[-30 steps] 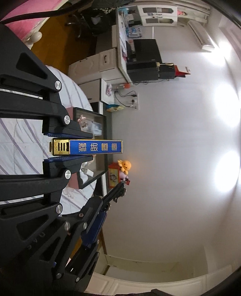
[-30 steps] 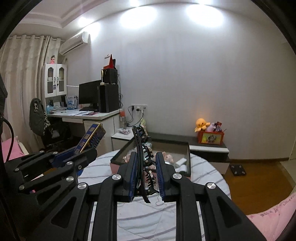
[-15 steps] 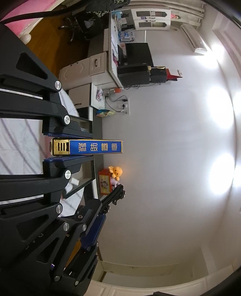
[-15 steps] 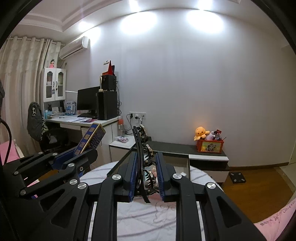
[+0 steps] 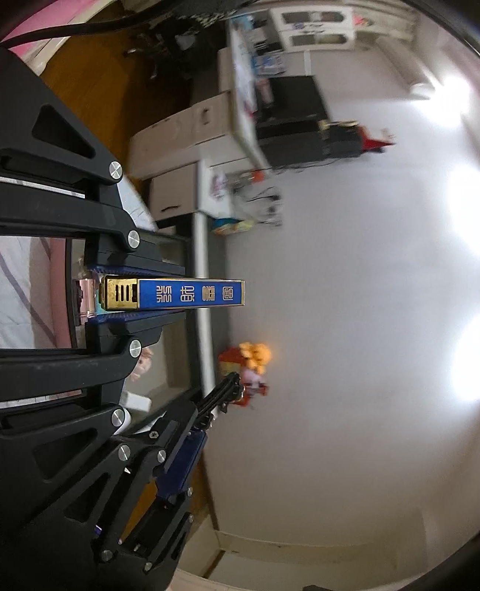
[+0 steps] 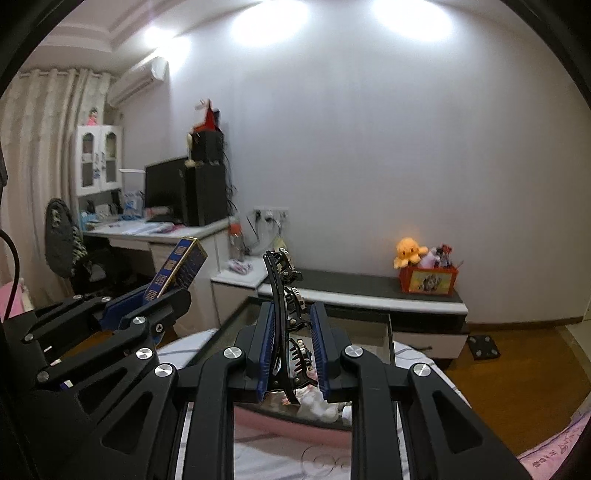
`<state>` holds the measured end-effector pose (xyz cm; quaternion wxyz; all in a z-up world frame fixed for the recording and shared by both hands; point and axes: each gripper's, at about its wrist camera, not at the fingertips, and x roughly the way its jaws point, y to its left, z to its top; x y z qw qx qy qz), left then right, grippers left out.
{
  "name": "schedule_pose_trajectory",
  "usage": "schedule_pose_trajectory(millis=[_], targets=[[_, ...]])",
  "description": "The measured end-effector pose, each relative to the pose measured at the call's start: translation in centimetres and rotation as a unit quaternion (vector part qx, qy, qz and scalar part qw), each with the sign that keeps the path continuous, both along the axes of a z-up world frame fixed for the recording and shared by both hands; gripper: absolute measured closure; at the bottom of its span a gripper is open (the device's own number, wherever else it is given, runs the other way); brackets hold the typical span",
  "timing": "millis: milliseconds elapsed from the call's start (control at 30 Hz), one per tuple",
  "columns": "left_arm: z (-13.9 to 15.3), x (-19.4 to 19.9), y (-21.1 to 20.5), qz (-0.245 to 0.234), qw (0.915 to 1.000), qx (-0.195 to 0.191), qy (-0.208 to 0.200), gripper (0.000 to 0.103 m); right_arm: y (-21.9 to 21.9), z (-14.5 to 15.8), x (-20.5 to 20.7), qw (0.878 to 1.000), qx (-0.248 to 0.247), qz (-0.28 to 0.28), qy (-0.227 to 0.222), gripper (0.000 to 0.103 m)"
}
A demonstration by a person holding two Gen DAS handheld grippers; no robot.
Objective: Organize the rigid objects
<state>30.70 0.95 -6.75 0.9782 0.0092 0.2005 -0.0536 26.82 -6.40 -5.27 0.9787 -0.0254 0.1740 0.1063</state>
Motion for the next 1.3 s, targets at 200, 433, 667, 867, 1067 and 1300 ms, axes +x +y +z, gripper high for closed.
schedule_pose_trajectory(millis=[200,433,667,867,1067,1300], targets=[[-5.1,6.8,-0.4,-0.011,0.9960,-0.008,0.088,0.088,-0.7,-4.6,6.2,0.997,0.001,0.001,0.080,0.082],[-9.8,11.1,-0.8,-0.012,0.9864,-0.002,0.164,0.087,-1.7,-9.9,11.0,0.985,0.011,0.004,0.171,0.082],[-8.0,10.1,1.5,0.031,0.9905,-0.015,0.133,0.027,-3.7,-9.5,10.0,0.987,0.015,-0.049,0.155,0.020],[-3.5,4.6,2.5,0.041,0.9979,-0.020,0.046,0.004,-5.3,-4.8,5.0,0.994,0.043,-0.036,0.092,0.000],[0.6,-1.8,2.5,0.057,0.9982,-0.007,-0.015,0.000,-4.6,-0.4,-0.1,0.998,0.021,-0.052,0.033,0.000],[3.7,-9.0,1.6,0.051,0.9965,0.023,-0.062,0.000,-4.5,2.9,-6.7,0.997,0.001,-0.070,-0.016,0.000]])
